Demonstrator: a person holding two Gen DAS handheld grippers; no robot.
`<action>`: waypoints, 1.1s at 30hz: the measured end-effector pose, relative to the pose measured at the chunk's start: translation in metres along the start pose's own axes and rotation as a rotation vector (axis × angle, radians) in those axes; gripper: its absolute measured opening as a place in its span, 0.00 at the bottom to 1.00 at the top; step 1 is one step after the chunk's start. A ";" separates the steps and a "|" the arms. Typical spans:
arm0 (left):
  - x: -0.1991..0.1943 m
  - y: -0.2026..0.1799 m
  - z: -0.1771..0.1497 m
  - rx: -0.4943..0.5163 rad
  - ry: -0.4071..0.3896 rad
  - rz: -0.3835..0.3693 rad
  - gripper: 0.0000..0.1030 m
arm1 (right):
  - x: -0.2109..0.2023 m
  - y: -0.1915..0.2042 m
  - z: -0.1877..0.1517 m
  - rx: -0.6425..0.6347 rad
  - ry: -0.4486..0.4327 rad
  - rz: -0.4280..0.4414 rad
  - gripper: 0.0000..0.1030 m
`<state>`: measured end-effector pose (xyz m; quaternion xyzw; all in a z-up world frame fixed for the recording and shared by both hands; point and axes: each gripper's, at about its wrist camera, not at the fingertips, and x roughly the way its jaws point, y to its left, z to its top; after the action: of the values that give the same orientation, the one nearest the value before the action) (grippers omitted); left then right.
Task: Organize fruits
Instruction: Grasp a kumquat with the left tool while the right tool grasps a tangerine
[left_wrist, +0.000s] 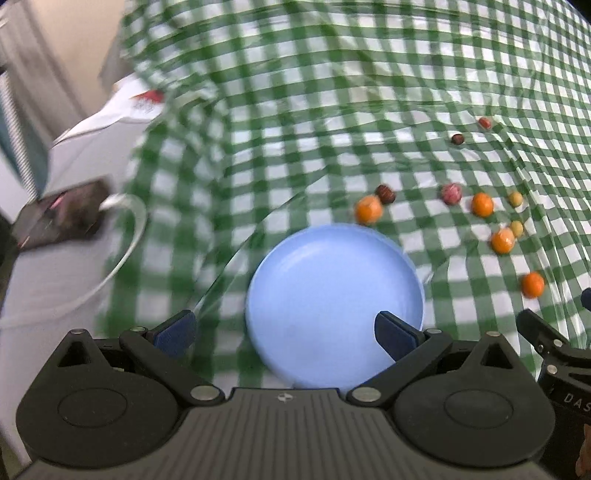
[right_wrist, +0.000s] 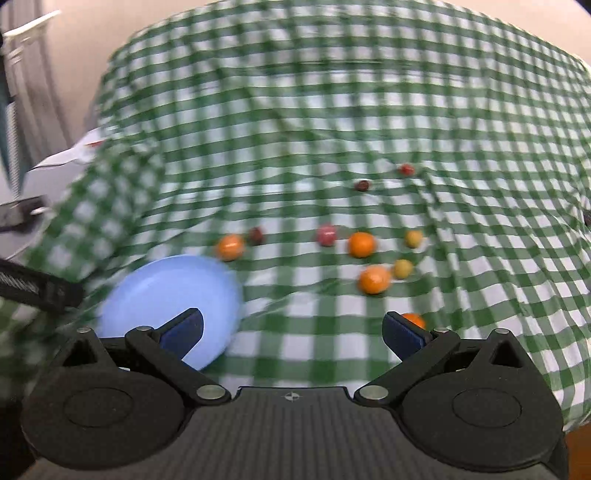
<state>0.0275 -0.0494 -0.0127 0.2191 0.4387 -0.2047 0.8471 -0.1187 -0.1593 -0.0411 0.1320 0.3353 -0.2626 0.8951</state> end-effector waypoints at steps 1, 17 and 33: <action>0.010 -0.005 0.010 0.009 -0.003 -0.010 1.00 | 0.012 -0.008 0.000 0.003 0.011 -0.021 0.94; 0.187 -0.085 0.113 0.171 0.105 -0.109 0.87 | 0.168 -0.055 0.004 0.131 0.155 -0.123 0.78; 0.098 -0.033 0.084 0.068 0.031 -0.186 0.39 | 0.086 -0.049 0.019 0.029 0.054 -0.057 0.38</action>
<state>0.1166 -0.1381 -0.0573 0.2092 0.4629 -0.2936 0.8098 -0.0817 -0.2406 -0.0873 0.1425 0.3591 -0.2891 0.8759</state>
